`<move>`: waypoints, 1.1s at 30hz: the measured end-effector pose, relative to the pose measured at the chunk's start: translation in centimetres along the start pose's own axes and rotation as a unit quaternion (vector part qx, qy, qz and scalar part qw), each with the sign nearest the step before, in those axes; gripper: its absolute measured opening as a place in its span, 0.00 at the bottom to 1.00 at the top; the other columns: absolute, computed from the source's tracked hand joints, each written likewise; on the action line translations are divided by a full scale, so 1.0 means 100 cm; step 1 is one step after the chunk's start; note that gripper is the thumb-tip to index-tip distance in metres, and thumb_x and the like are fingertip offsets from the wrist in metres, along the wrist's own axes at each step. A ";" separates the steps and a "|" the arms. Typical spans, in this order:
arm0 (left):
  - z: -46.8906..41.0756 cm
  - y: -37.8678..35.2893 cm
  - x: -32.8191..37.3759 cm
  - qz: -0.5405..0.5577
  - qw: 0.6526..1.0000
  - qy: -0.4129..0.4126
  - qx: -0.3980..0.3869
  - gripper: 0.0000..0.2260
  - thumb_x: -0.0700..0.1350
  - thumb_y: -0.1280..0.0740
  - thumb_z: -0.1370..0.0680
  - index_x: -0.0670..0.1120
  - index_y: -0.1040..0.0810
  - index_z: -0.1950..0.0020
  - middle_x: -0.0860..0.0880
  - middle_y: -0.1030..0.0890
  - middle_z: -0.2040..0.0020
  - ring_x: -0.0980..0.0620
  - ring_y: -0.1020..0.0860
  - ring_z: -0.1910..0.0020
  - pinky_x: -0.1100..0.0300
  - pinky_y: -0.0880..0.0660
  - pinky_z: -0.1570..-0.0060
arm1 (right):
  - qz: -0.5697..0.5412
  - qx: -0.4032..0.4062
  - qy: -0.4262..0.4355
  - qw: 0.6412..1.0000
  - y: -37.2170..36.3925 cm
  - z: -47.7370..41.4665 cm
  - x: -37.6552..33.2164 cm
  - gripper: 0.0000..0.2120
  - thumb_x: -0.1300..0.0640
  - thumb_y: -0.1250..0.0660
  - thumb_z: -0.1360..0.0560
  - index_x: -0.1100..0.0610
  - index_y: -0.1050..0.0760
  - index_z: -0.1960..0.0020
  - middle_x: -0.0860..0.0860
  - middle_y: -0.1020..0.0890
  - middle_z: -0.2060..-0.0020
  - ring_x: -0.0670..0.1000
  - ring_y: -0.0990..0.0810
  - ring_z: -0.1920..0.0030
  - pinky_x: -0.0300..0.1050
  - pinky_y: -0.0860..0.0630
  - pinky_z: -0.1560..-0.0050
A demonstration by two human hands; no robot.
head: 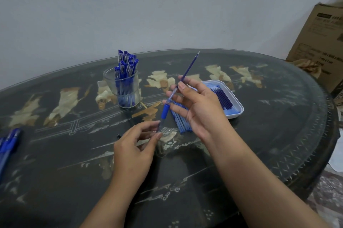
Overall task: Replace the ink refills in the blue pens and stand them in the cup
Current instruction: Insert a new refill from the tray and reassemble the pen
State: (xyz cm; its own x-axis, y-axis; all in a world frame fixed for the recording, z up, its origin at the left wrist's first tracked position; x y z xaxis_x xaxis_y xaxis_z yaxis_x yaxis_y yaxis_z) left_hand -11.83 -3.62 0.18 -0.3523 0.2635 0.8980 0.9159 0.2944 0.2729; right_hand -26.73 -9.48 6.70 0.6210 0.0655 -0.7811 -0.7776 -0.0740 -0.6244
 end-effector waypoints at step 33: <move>-0.008 0.020 0.012 0.090 0.984 -0.003 0.151 0.13 0.34 0.31 0.24 0.53 0.22 0.48 0.52 0.16 0.52 0.56 0.17 0.52 0.66 0.23 0.52 | 0.365 0.032 0.042 0.929 -0.003 0.001 0.058 0.04 0.60 0.35 0.21 0.55 0.22 0.52 0.50 0.17 0.66 0.43 0.23 0.71 0.37 0.29 0.71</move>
State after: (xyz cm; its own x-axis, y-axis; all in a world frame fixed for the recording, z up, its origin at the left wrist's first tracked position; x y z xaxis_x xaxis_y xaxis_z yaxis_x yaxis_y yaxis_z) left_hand -10.26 -3.48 2.07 -0.1920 0.3417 0.9200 0.8652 0.5014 -0.0057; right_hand -22.92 -9.02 2.40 -0.0719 -0.0575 -0.9958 -0.9973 -0.0086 0.0726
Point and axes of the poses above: each hand's wrist, its own z-axis away from the middle knuckle, its own y-axis out of the back of the hand, x = y × z, the point moved 1 cm from there along -z, towards the middle knuckle
